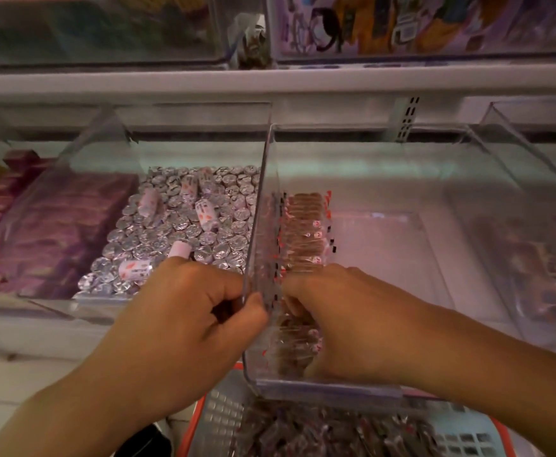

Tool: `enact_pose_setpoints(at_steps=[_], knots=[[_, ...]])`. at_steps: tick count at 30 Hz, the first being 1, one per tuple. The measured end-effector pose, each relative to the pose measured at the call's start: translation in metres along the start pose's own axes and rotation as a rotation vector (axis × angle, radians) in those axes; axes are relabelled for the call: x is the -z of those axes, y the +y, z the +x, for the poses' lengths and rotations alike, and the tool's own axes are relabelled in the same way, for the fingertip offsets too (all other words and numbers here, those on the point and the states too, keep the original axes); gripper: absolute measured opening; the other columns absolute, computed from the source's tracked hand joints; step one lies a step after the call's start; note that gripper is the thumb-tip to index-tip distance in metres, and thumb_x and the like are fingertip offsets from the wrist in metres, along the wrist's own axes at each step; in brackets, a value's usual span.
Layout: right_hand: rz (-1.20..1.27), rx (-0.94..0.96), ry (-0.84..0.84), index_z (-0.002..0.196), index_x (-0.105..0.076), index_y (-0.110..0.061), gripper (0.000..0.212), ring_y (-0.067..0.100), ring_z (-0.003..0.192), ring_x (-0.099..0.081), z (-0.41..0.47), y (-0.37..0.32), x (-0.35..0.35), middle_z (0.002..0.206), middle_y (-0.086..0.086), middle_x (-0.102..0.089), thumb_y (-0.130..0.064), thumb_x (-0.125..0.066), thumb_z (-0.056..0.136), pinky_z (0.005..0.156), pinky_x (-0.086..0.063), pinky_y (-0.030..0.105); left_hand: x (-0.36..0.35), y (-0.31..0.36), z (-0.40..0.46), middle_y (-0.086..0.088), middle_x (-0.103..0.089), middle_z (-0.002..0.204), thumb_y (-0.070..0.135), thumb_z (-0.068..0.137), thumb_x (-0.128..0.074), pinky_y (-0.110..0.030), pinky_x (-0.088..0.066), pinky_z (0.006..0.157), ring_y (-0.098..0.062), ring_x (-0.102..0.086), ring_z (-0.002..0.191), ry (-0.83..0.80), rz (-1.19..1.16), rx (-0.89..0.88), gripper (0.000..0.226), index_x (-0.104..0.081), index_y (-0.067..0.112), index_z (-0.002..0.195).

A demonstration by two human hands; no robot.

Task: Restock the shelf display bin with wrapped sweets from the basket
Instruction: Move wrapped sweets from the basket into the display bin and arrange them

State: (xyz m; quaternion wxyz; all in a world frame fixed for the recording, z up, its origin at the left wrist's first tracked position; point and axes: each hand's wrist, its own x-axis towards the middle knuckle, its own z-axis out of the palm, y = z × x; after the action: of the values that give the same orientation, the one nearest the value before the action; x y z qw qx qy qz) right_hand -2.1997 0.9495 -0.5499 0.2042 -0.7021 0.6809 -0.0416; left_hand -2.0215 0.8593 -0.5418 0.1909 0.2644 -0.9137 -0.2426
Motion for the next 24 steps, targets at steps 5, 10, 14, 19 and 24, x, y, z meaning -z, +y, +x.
enact_pose_setpoints(at_steps=[5,10,14,19,24], knots=[[-0.032,-0.053,-0.016,0.068,-0.041,-0.024,0.05,0.011,0.059,-0.043,0.009,-0.002,-0.002,0.073,-0.005,-0.048,-0.037,-0.088,0.057,0.043,-0.023,0.026,-0.001,-0.001,0.0,-0.004,-0.037,0.044,0.044,0.083,-0.048,-0.017,-0.039,0.048,-0.005,-0.025,0.036,-0.009,-0.032,-0.014,0.05,-0.05,0.007,0.049],[0.124,-0.119,-0.002,0.074,-0.058,-0.02,0.045,0.01,0.068,-0.056,0.003,0.002,0.009,0.073,-0.006,-0.061,-0.046,-0.09,0.057,0.054,-0.047,0.033,-0.002,0.004,-0.001,-0.002,-0.035,0.043,0.046,0.082,-0.049,-0.046,-0.05,0.069,-0.016,-0.029,0.038,0.035,0.005,0.034,0.049,-0.049,0.009,0.05],[0.26,-0.039,0.279,0.068,-0.06,-0.024,0.028,0.001,0.05,-0.048,-0.018,0.003,0.023,0.052,-0.014,-0.05,-0.04,-0.082,0.076,0.05,-0.036,0.015,0.002,0.019,-0.002,0.001,-0.025,0.041,0.035,0.079,-0.065,-0.027,-0.045,0.057,-0.012,-0.026,0.042,0.262,0.056,0.045,0.049,-0.03,0.018,0.05],[0.581,0.118,0.093,0.076,-0.079,-0.026,0.01,0.001,0.041,-0.04,-0.083,-0.009,0.021,0.043,-0.017,-0.046,-0.035,-0.079,0.081,0.046,-0.028,0.009,0.017,0.037,-0.025,0.0,-0.023,0.046,0.019,0.08,-0.066,-0.019,-0.023,0.043,-0.009,-0.025,0.042,-0.191,-0.131,-0.303,0.049,-0.028,0.014,0.05],[0.166,0.052,-0.247,0.084,-0.07,-0.024,0.014,0.01,0.064,-0.055,-0.095,-0.033,-0.055,0.065,-0.006,-0.058,-0.03,-0.062,0.093,0.055,-0.04,0.031,-0.082,0.038,-0.071,0.001,-0.069,0.081,0.046,0.077,-0.054,-0.026,-0.05,0.071,-0.012,-0.063,0.075,-0.886,0.22,-0.145,0.026,-0.064,0.021,0.076]])
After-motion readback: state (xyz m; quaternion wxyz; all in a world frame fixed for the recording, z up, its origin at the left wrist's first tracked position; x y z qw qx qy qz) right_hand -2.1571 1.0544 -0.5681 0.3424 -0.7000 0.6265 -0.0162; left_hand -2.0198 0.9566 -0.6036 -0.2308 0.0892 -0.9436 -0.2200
